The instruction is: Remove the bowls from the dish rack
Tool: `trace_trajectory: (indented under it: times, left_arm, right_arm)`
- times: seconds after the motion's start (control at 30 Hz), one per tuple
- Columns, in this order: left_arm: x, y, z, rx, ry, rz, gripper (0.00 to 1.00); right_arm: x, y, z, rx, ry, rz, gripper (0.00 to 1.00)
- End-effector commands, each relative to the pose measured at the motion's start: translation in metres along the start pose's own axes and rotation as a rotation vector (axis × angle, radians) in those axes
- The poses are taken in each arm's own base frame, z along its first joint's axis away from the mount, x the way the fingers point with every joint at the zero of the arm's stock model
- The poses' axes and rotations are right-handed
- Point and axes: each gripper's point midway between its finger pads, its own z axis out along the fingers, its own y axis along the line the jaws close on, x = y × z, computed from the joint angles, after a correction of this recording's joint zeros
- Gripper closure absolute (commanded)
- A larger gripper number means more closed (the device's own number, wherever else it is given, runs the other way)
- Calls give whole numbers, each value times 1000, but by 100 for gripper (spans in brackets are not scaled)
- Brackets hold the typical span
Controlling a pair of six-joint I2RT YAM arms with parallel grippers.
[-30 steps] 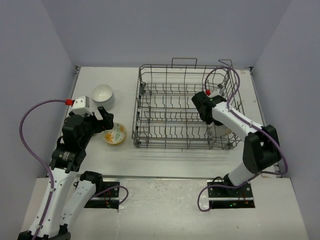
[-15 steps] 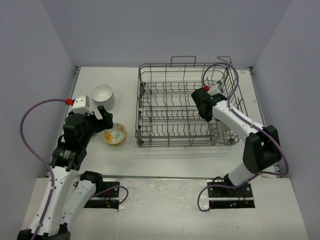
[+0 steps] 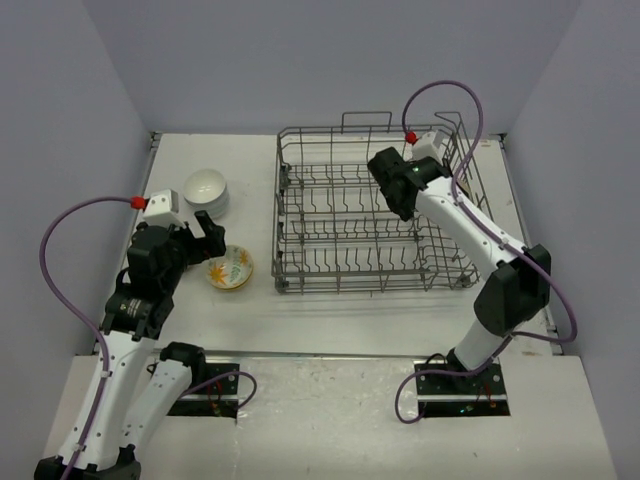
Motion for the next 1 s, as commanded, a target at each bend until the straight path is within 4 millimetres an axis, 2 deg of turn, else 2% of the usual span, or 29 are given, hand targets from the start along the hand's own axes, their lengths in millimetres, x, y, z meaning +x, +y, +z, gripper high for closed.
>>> trace_trajectory:
  times: [0.0, 0.07, 0.1, 0.13, 0.17, 0.2, 0.23, 0.27, 0.3, 0.33, 0.37, 0.4, 0.43, 0.47, 0.5, 0.53, 0.57, 0.6, 0.63, 0.67, 0.73, 0.77, 0.8, 0.93, 0.97]
  left_arm:
    - [-22, -12, -3, 36, -45, -14, 0]
    - [-36, -28, -4, 97, -48, -47, 0]
    - [-41, -34, -4, 119, -48, -60, 0]
    - [-42, -44, 3, 152, -16, -77, 0]
    - [-61, -58, -1, 200, -40, -90, 0]
    - [-64, -68, 9, 225, -10, -114, 0]
    - [-68, -83, 10, 289, 7, -125, 0]
    - [-92, -96, 7, 328, -32, -136, 0]
    - [-91, -112, 18, 335, 0, -142, 0]
    - [-97, -125, 19, 346, -6, -135, 0]
    - [-106, -163, 13, 417, -1, -110, 0]
    - [-114, -172, 16, 388, -26, -103, 0]
    - [-113, -187, 16, 393, -12, -87, 0]
    - [-107, -212, 9, 429, 13, -59, 0]
    - [-120, -225, 17, 394, -9, -47, 0]
    - [-113, -233, 19, 379, 21, -16, 0]
    - [-108, -249, 14, 396, 39, 5, 0]
    - [-111, -265, 20, 394, 41, 22, 0]
    - [-104, -264, 25, 342, 59, 52, 0]
    - [-98, -274, 23, 334, 71, 75, 0]
    - [-87, -281, 36, 281, 106, 120, 3]
    - [-80, -286, 38, 275, 122, 135, 8]
    - [-70, -286, 48, 236, 139, 151, 11]
    - [-46, -277, 60, 141, 190, 206, 27]
    - [-42, -275, 62, 126, 196, 217, 37]
  right_arm:
    - [-18, -39, -20, 92, -61, 121, 100]
    - [-25, -37, -30, 32, -59, 157, 100]
    - [-35, -40, -33, 7, -68, 209, 100]
    - [-41, -36, -36, -35, -71, 229, 100]
    - [-47, -33, -39, -99, -80, 117, 100]
    - [-71, -2, -55, -355, -142, 261, 100]
    - [-86, 9, -69, -510, -201, 310, 100]
    - [-96, 15, -83, -631, -244, 367, 100]
    - [-110, 14, -101, -743, -280, 445, 100]
    - [-113, 17, -108, -789, -271, 446, 100]
    - [-120, 24, -121, -873, -262, 452, 100]
    - [-123, 29, -131, -935, -261, 459, 100]
    - [-126, 34, -141, -1001, -259, 472, 100]
    - [-131, 37, -150, -1049, -275, 492, 100]
    - [-132, 37, -160, -1108, -282, 506, 100]
    - [-133, 36, -166, -1133, -287, 520, 100]
    - [-135, 35, -167, -1142, -290, 537, 100]
    - [-135, 35, -168, -1144, -290, 541, 100]
    - [-134, 34, -170, -1149, -291, 542, 100]
    - [-135, 32, -168, -1142, -292, 546, 100]
    - [-134, 28, -171, -1152, -301, 552, 100]
    - [-134, 29, -172, -1158, -306, 556, 100]
    - [-133, 28, -172, -1158, -308, 558, 100]
    - [-130, 22, -167, -1132, -314, 567, 100]
    - [-128, 22, -167, -1132, -318, 568, 100]
